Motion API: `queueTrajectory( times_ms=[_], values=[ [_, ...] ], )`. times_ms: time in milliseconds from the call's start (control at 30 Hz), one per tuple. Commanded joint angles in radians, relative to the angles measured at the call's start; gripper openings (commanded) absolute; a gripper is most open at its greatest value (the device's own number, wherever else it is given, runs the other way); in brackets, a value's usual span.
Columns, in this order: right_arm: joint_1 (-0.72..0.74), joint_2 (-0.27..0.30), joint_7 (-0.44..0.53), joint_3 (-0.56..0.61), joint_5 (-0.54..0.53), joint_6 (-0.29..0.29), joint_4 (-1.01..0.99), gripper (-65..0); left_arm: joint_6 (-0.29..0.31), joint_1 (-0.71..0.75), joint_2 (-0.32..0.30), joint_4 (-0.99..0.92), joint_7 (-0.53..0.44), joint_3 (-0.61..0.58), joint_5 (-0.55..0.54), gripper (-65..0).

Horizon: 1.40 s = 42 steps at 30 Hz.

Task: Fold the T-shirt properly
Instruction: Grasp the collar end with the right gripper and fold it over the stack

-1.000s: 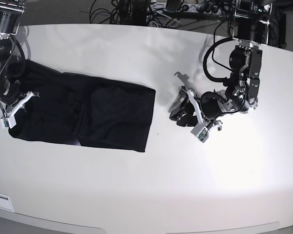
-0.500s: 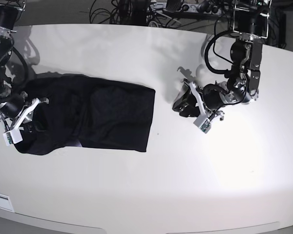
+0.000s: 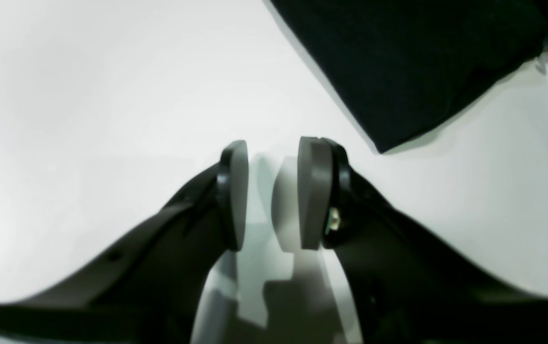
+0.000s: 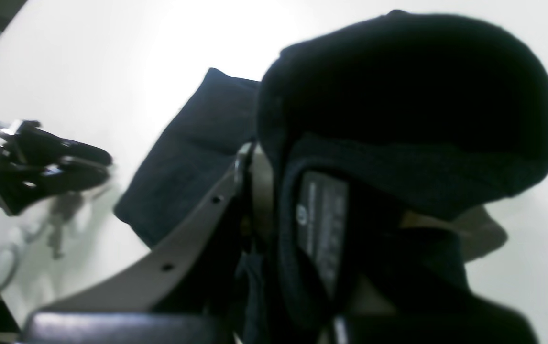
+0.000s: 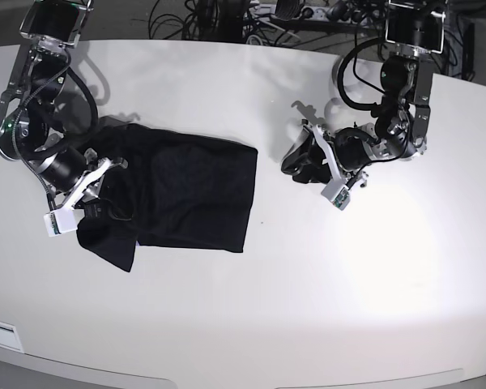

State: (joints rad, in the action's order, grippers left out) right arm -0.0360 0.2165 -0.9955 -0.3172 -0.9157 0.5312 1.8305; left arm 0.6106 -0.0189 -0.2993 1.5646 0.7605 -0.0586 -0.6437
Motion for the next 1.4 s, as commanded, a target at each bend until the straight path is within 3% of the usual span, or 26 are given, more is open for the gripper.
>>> queueTrajectory(
  times_ms=[0, 333, 500, 600, 700, 1200, 1367],
  values=[
    [0.017, -0.009, 0.030, -0.005, -0.023, 0.005, 0.016, -65.0, 0.004, -0.008, -0.006, 0.014, 0.003, 0.004, -0.005, -45.3],
    [0.017, -0.165, 0.038, -0.004, -0.023, 0.122, 0.016, -65.0, 0.003, -0.006, -0.006, 0.014, 0.003, 0.004, -0.021, -45.3],
    [0.017, -0.211, 0.061, -0.004, -0.016, 0.138, 0.015, -65.0, 0.003, -0.006, -0.006, 0.014, 0.003, 0.004, -0.021, -45.3],
    [0.017, -0.236, 0.106, -0.003, 0.060, 0.142, 0.015, -65.0, 0.004, -0.005, -0.006, 0.014, 0.003, 0.004, -0.029, -45.3],
    [0.017, -0.247, 0.132, -0.002, 0.109, 0.134, 0.015, -65.0, 0.004, -0.005, -0.006, 0.014, 0.003, 0.004, -0.028, -45.3],
    [0.016, -0.300, 0.139, 0.061, 0.116, 0.158, 0.015, -65.0, 0.004, 0.010, -0.005, 0.014, 0.003, 0.004, -0.065, -45.3],
    [0.017, -0.300, 0.155, 0.119, 0.206, 0.153, 0.015, -65.0, 0.004, 0.010, -0.005, 0.014, 0.003, 0.004, -0.065, -45.3]
  ],
)
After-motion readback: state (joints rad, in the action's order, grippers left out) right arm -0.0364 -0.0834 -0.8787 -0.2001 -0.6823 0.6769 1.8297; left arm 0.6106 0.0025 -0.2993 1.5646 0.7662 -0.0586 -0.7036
